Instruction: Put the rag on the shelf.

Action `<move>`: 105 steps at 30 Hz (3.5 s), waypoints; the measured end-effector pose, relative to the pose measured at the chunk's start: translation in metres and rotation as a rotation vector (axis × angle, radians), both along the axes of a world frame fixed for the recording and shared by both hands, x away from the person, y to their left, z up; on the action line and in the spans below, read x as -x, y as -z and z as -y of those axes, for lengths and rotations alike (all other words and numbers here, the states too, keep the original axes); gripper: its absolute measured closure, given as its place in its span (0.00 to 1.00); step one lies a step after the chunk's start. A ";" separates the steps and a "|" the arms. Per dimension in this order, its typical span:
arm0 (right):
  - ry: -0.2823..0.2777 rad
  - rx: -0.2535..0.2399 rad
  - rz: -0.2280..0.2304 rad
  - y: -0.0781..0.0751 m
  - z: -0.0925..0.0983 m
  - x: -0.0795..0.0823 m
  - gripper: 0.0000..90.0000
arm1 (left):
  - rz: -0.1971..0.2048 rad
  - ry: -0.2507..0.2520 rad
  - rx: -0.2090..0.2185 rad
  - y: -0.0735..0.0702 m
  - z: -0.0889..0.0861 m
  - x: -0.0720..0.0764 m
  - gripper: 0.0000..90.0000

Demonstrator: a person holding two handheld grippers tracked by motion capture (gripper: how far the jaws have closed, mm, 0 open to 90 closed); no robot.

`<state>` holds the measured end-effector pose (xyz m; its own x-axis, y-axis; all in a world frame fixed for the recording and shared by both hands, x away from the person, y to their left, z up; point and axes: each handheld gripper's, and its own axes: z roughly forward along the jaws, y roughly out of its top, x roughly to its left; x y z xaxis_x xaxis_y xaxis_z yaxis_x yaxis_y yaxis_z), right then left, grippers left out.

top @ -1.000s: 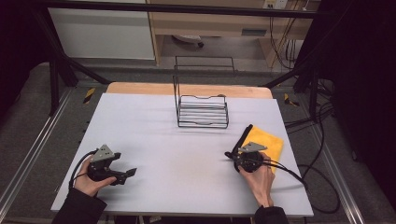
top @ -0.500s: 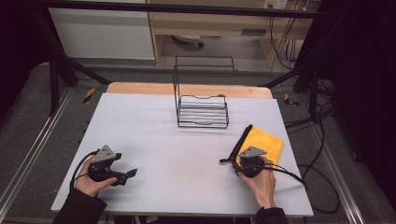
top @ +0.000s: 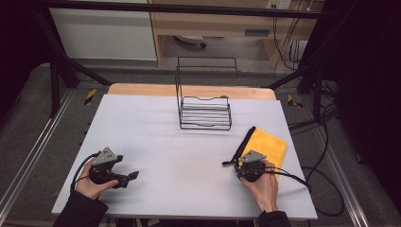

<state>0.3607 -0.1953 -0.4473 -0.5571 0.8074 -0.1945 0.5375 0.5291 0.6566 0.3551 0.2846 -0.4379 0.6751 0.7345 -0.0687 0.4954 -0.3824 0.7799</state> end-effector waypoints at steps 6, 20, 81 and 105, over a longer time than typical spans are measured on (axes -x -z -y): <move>-0.005 0.044 0.007 -0.001 0.002 0.000 0.82 | 0.000 0.000 -0.001 0.000 0.000 0.000 0.08; 0.078 -0.214 -0.001 -0.017 0.020 -0.002 0.89 | -0.001 -0.001 -0.002 0.000 0.000 -0.001 0.08; -0.017 -0.319 -0.090 -0.002 0.014 0.021 0.46 | -0.111 0.123 0.010 -0.024 0.134 -0.009 0.32; 0.074 -0.411 -0.192 0.006 0.007 0.029 0.96 | -0.311 0.109 -0.008 0.004 0.200 -0.016 0.79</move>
<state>0.3316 -0.2022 -0.4534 -0.4896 0.8348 0.2517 0.6967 0.2009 0.6887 0.3709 0.0848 -0.4417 0.6972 0.6608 -0.2779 0.6652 -0.4518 0.5945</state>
